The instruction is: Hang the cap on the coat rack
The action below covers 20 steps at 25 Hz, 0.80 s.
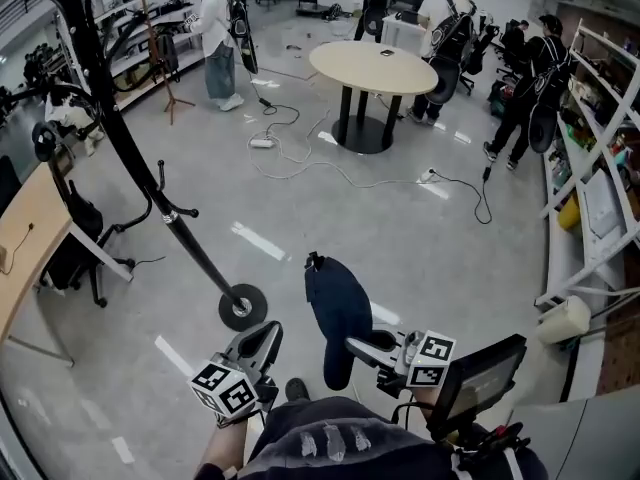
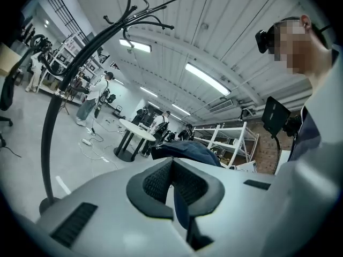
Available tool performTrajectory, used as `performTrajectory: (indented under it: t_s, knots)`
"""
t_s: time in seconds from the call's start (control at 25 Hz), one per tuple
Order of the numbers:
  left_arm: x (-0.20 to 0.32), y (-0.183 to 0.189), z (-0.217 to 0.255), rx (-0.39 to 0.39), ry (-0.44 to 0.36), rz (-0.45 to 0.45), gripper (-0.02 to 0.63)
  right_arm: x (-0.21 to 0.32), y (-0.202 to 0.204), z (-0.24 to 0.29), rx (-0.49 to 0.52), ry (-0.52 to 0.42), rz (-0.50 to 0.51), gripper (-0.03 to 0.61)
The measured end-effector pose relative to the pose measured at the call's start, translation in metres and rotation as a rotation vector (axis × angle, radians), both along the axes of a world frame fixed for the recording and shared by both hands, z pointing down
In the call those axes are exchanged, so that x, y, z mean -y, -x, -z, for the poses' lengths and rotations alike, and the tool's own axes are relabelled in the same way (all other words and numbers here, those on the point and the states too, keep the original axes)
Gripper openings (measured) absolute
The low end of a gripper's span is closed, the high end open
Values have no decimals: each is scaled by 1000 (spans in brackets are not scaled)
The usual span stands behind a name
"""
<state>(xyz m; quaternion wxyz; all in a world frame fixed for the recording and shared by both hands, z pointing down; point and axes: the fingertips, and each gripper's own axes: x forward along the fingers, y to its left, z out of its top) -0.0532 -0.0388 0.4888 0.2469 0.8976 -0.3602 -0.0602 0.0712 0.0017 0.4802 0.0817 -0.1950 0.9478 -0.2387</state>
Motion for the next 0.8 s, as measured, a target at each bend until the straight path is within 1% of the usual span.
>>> performTrajectory:
  t_s: [0.12,0.24,0.56,0.64,0.8]
  knots:
    - [16,27,-2,-10,-7,-3,8,17,26,0,-4,-7,1,53]
    - [31,47,2,-20,-17,13,8,33,42,0,-17,-10,4,52]
    - [57,76,15,-34,-51,55,8,69,64,11,-61,-56,24,52]
    - [63,75,15,-29,-44,63,8,79,64,14,-61,-67,35,53]
    - [79,54,12,4,-42,74,8,99,43,12,-32,-66,59,52]
